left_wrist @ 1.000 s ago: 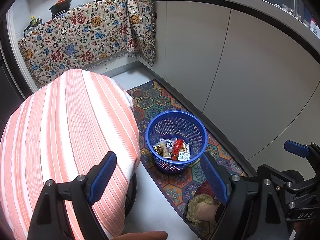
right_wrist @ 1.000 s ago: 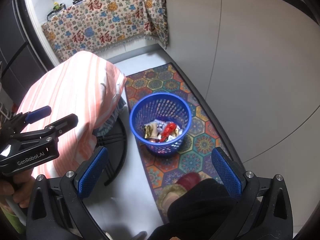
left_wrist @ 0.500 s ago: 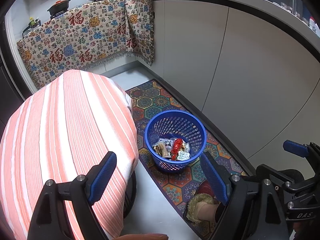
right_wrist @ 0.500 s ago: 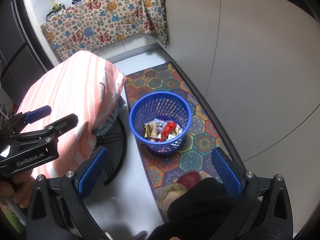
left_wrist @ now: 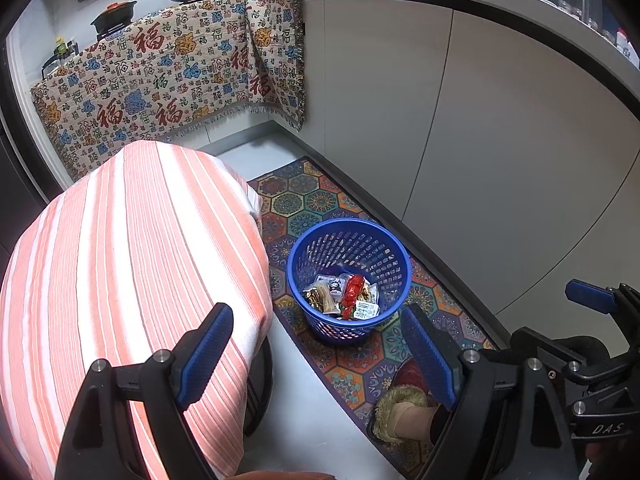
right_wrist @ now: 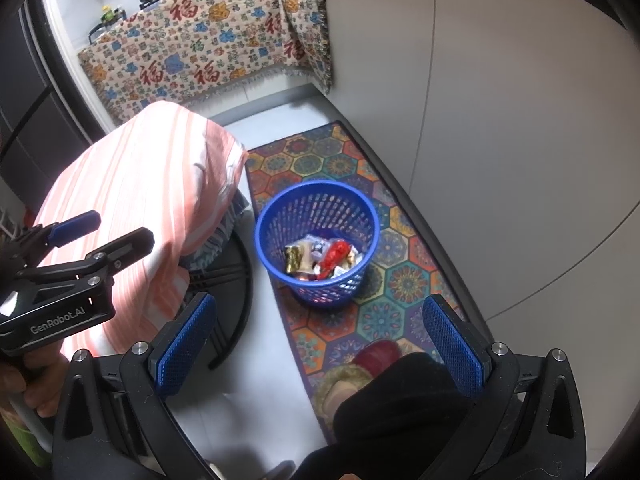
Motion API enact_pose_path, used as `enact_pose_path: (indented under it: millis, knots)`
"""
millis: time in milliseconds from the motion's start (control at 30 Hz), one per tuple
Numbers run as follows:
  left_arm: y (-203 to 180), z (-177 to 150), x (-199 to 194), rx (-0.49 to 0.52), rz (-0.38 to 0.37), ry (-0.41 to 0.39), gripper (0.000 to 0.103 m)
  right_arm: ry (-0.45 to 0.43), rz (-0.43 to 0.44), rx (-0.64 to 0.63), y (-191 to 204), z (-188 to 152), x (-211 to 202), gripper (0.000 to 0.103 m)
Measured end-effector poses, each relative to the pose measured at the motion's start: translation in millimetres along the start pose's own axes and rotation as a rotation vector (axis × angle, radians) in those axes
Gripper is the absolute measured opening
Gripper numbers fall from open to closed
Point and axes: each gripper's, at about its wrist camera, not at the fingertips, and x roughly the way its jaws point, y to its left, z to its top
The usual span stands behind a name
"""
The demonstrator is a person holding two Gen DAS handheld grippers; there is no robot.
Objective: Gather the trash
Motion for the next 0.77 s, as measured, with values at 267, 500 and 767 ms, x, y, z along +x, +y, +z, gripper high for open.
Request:
enact_pose_path:
  millis: [267,500,767]
  knots:
    - [-2.3,-0.1,1.0,0.009,-0.001,0.004,0.087,0.003,0.001,0.005,-4.4,-0.9,1.1,0.103]
    - [-6.7,1.0,5.2,0.019,0.001,0.021,0.087,0.009,0.002,0.01,-7.3,-1.2,2.3,0.103]
    - [-5.8,-1.1,-0.8,0.023,-0.02,-0.004,0.087,0.017,0.0,0.017,-7.0,-1.3,4.3,0.103]
